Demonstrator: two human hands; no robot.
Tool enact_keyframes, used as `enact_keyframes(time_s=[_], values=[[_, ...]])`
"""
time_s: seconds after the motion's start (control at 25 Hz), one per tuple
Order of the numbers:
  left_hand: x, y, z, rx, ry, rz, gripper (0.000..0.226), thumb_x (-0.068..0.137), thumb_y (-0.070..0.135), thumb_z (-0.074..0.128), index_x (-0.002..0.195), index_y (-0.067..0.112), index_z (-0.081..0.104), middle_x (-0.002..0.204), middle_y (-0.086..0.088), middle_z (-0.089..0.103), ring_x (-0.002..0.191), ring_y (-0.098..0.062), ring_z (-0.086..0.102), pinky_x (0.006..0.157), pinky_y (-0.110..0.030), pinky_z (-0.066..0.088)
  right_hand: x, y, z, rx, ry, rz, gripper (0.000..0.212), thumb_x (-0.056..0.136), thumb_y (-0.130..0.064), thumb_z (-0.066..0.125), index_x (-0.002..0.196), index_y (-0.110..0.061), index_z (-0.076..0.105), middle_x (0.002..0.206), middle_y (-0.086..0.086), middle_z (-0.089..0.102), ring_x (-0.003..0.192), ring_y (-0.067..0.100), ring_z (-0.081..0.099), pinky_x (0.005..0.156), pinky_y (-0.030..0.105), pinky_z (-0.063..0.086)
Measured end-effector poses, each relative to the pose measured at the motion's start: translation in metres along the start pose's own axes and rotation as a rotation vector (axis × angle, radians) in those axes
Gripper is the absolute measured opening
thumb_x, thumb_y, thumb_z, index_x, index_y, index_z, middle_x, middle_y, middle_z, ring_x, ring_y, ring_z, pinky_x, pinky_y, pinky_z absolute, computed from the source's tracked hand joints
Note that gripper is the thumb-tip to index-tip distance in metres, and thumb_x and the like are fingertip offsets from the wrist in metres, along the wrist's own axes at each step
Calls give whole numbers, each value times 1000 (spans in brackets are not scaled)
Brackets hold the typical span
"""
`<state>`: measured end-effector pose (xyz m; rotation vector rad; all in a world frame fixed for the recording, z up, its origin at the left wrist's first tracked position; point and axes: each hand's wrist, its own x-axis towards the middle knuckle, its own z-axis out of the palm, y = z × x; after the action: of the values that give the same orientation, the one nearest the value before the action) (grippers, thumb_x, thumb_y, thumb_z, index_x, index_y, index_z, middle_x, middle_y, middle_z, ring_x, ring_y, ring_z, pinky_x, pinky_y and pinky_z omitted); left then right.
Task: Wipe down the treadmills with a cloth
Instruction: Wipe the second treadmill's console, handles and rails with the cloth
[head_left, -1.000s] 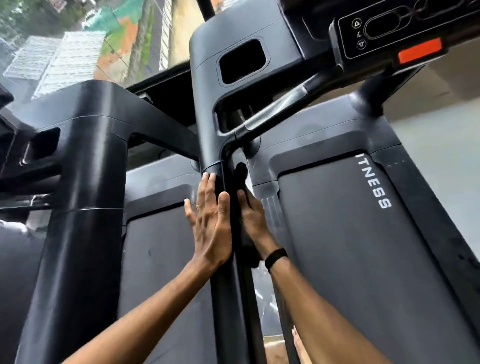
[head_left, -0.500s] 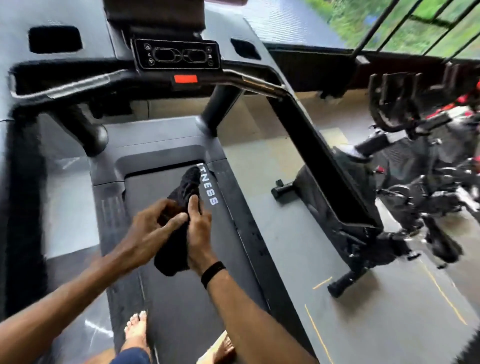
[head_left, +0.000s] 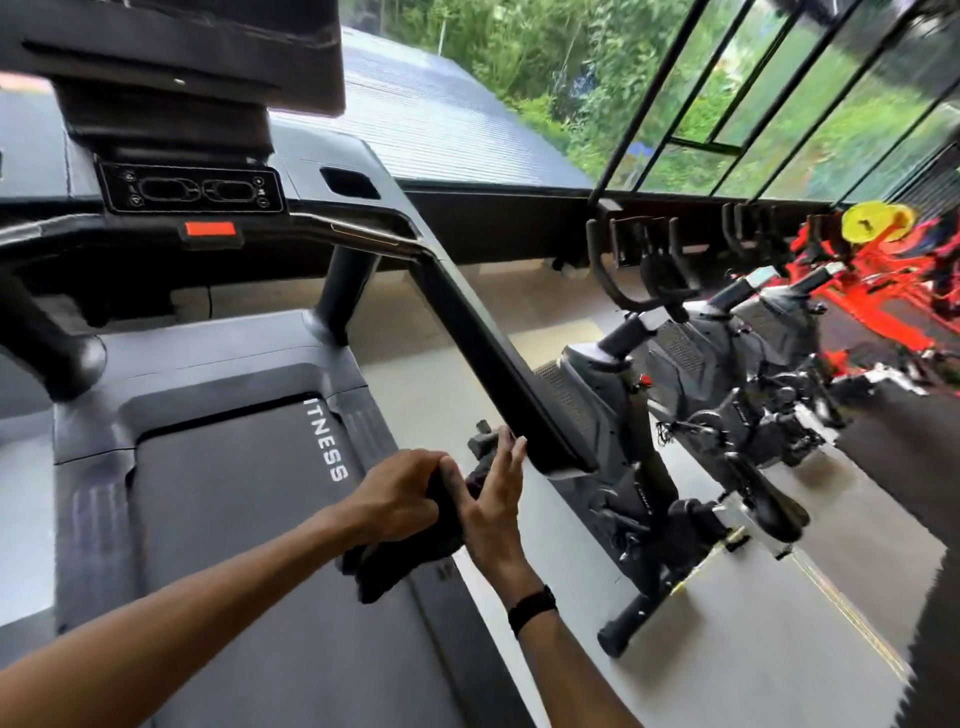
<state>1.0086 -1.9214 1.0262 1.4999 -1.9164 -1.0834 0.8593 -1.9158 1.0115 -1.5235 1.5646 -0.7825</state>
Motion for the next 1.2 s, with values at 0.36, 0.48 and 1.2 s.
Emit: enact_keyframes(time_s=[0.36,0.48,1.2], values=[[69,50,7,76,160,-84,28,59,8,51,73,29,63,80,8,68,78,-15,60,68,-31,50,39,37,-100,-410,-275,-122,40,73,-60,69,76,-26,50,72,-6,60,72,17,60,68,41,48],[100,28,30,-38,320,-196,25,62,2,55,80,20,59,80,4,60,76,-17,55,61,-29,45,64,34,-115,-672,-84,-206,32,80,-47,71,88,-21,54,87,3,70,90,30,65,72,37,46],[282,-55,271,-1530,564,-805,93,50,102,48,124,47,59,126,-13,64,113,-42,63,88,-71,47,192,37,-172,-299,-403,-216,13,92,-26,69,89,-13,69,80,6,70,72,15,64,67,33,50]])
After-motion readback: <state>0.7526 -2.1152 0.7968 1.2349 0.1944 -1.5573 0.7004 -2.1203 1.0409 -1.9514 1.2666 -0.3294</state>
